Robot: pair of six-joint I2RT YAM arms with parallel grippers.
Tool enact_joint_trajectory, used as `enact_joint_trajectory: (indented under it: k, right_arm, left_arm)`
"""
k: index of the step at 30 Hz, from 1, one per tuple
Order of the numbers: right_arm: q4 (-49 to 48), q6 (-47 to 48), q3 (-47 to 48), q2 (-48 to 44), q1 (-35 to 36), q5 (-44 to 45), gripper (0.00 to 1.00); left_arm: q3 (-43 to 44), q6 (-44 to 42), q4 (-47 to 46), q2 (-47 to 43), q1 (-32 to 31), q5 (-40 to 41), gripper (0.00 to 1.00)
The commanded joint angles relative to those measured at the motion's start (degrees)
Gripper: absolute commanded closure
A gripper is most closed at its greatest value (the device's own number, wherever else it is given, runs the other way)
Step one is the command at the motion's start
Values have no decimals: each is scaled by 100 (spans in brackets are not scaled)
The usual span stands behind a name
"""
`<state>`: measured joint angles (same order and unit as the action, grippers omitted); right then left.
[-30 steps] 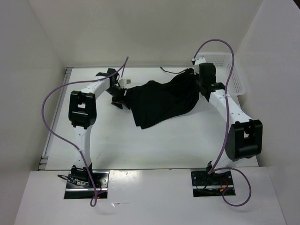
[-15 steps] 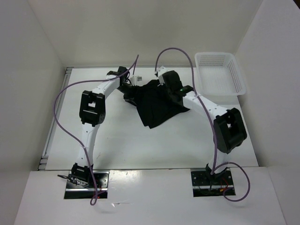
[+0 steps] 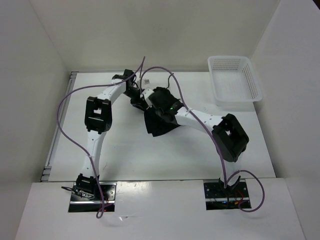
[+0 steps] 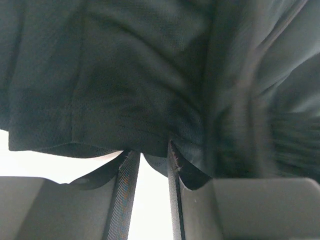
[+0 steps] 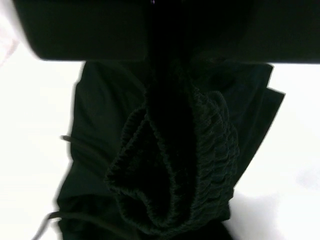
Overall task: Fold and stack the shorts
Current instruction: Fold the shorts
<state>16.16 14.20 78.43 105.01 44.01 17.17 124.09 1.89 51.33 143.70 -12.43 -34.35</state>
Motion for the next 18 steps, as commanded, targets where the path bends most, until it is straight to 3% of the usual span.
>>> enact_joint_trajectory:
  k: [1,3,4,7,8,10,13,15,16,18]
  right_arm:
    - [-210,-224,321,300,187,-142,76]
    - [-210,-224,532,406,240,-310,59]
    - [-210,-277,698,406,240,-485,38]
    - [27,-224,988,275,240,-1107,11]
    - [140,-224,1051,196,240,-1302,8]
    - [194,-390,1129,-94,240,-1802,5]
    - [37,-444,903,-550,240,-1832,7]
    - [-252,-261,631,-753,240,-1297,15]
    - [-358,-190,281,-919,179,-1077,27]
    - [-421,-136,-2,-983,-14,-856,37]
  left_arm:
    - [-25,-189,-53,413,205,614,63]
    - [27,-189,-1,413,205,666,63]
    - [27,-189,0,413,266,666,62]
    - [27,-189,0,282,416,807,56]
    - [27,-189,0,203,469,868,53]
    - [27,-189,0,37,548,921,50]
    - [27,-189,52,-314,698,921,43]
    - [-34,-189,105,-535,698,1052,40]
    - [-34,-189,105,-771,698,1114,38]
    - [-34,-189,167,-1009,698,1019,34]
